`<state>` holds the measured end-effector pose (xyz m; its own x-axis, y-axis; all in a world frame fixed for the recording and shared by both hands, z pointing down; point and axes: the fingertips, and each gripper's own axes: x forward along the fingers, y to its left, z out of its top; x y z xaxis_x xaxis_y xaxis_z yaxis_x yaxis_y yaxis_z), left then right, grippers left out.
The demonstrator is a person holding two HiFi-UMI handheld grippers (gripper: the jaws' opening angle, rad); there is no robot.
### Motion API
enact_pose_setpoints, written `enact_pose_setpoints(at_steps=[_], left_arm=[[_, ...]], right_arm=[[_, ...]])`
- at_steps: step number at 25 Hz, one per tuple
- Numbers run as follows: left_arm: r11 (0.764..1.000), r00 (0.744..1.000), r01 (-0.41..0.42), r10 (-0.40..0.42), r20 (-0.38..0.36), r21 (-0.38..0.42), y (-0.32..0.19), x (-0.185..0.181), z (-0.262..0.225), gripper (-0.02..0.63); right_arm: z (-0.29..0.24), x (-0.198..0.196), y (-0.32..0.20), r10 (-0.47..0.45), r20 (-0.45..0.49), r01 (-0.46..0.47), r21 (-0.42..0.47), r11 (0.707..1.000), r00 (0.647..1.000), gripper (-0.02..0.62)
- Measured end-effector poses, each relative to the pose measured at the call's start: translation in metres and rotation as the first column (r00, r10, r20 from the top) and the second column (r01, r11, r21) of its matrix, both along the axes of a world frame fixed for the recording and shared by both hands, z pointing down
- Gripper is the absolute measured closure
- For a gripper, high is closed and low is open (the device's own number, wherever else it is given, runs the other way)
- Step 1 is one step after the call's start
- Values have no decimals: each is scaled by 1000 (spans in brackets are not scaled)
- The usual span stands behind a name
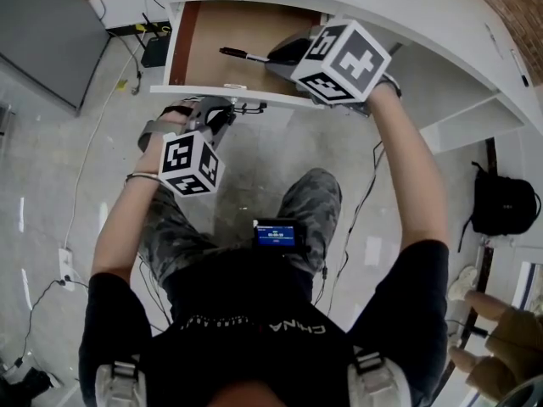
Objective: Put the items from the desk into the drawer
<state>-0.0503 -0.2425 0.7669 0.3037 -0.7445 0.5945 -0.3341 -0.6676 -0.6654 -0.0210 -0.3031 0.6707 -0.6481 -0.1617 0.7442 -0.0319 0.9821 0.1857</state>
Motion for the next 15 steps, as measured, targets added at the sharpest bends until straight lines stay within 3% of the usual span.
enact_pose_setpoints(at_steps=[15], left_arm=[[1000, 1000, -3, 3, -10, 12, 0, 4, 1, 575]], right_arm=[[65, -37, -14, -62, -239, 49, -60, 997, 969, 548]])
